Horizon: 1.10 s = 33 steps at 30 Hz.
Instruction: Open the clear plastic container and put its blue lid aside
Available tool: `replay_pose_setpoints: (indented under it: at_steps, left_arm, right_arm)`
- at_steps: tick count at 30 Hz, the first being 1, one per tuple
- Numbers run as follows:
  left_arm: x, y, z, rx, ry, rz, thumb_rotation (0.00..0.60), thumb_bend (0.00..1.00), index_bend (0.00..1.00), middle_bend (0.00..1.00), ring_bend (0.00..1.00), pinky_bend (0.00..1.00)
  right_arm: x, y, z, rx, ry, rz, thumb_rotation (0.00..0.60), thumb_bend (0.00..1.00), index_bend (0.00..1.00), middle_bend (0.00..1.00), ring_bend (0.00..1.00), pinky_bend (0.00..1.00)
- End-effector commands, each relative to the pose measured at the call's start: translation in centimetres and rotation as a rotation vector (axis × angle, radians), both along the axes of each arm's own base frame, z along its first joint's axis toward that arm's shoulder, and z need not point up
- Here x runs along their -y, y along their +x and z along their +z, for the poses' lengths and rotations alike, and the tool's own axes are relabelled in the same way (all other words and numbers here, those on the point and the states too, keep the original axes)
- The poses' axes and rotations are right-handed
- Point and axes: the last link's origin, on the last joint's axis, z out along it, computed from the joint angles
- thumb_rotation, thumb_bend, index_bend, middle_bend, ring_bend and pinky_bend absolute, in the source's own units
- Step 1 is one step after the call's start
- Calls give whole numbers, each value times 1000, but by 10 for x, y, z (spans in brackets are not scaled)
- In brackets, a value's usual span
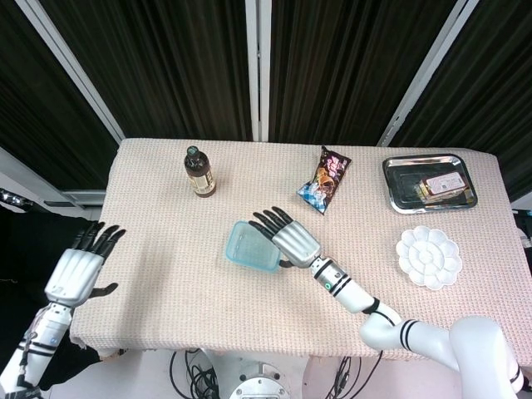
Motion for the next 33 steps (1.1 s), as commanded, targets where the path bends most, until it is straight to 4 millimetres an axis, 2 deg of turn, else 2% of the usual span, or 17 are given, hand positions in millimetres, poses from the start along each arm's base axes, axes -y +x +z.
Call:
replay_pose_setpoints:
  at_steps: [1, 5, 9, 14, 21, 26, 33]
  left_arm:
    - [-27, 30, -22, 8, -105, -95, 600, 0, 101, 62, 0, 12]
    - [-54, 58, -50, 12, -200, -165, 600, 0, 101, 62, 0, 16]
    - [-76, 92, -85, 73, -349, -173, 600, 0, 95, 62, 0, 20]
    - [-102, 128, -113, 42, -395, -240, 600, 0, 81, 57, 0, 25]
    - [-125, 160, -136, -25, -436, -255, 600, 0, 51, 16, 0, 19]
    - [-134, 168, -152, -106, -499, -223, 600, 0, 38, 2, 0, 17]
    - [-138, 176, -154, -92, -527, -161, 600, 0, 30, 0, 0, 21]
  right_arm:
    - [0, -10, 23, -4, -31, 3, 600, 26, 0, 0, 0, 0]
    - [-6, -31, 69, 13, -100, -29, 600, 26, 0, 0, 0, 0]
    - [-21, -49, 119, 26, -206, -57, 600, 26, 0, 0, 0, 0]
    - [-43, -63, 156, 15, -269, -82, 600, 26, 0, 0, 0, 0]
    - [-68, -75, 173, 7, -292, -87, 600, 27, 0, 0, 0, 0]
    - [-71, -81, 174, 18, -291, -100, 600, 32, 0, 0, 0, 0]
    - [-71, -86, 170, 18, -274, -106, 600, 32, 0, 0, 0, 0]
